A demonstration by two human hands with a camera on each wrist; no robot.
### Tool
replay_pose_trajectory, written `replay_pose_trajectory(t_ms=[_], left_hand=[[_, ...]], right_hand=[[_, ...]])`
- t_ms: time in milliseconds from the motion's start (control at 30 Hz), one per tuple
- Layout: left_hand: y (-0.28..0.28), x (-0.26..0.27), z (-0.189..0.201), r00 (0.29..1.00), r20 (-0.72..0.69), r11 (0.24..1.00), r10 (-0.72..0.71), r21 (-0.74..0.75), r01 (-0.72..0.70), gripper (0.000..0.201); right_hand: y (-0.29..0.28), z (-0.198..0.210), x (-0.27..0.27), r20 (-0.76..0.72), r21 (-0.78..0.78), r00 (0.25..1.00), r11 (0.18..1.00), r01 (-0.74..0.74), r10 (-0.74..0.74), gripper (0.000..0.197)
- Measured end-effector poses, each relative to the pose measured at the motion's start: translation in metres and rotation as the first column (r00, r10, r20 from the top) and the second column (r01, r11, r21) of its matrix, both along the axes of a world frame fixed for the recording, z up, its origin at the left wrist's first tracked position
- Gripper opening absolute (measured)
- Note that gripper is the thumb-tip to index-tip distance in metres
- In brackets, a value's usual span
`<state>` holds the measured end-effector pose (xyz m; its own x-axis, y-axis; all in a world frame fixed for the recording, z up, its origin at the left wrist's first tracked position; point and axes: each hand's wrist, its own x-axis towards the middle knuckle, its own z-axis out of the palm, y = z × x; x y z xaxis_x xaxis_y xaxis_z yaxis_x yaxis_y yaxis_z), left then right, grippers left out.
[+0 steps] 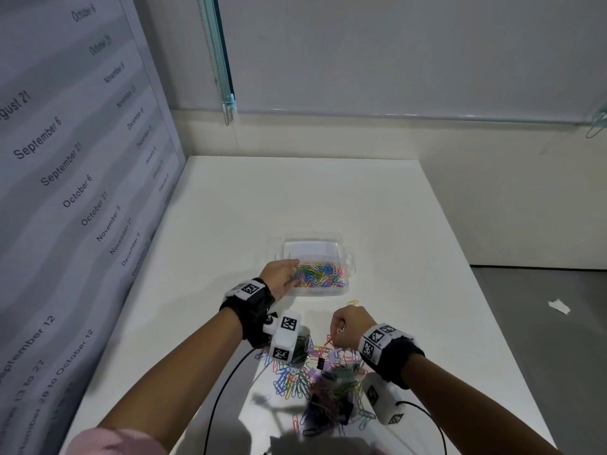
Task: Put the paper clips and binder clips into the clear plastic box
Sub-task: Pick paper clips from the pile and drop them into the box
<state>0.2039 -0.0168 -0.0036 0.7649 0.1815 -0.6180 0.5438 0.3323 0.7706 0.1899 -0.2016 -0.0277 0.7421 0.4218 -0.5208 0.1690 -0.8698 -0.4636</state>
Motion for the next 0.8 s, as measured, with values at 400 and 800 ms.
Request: replay_pose_trajectory(t_ms=[400,800], left_hand=[[-0.006,-0.056,-0.019,0.925,0.043,0.823,-0.379,0.472,0.315,0.026],[-0.024,-0.086,-0.054,0.515,-0.354,0.076,-0.781,0.764,0.640,0.046]], right_hand=[[0.015,0.040,0.059,0.086,0.307,0.935,0.902,0.303,-0.343,0.010],[-0.005,0.014,-0.001,0.000,0.008,0.993,0.993,-0.118,0.118,0.017]])
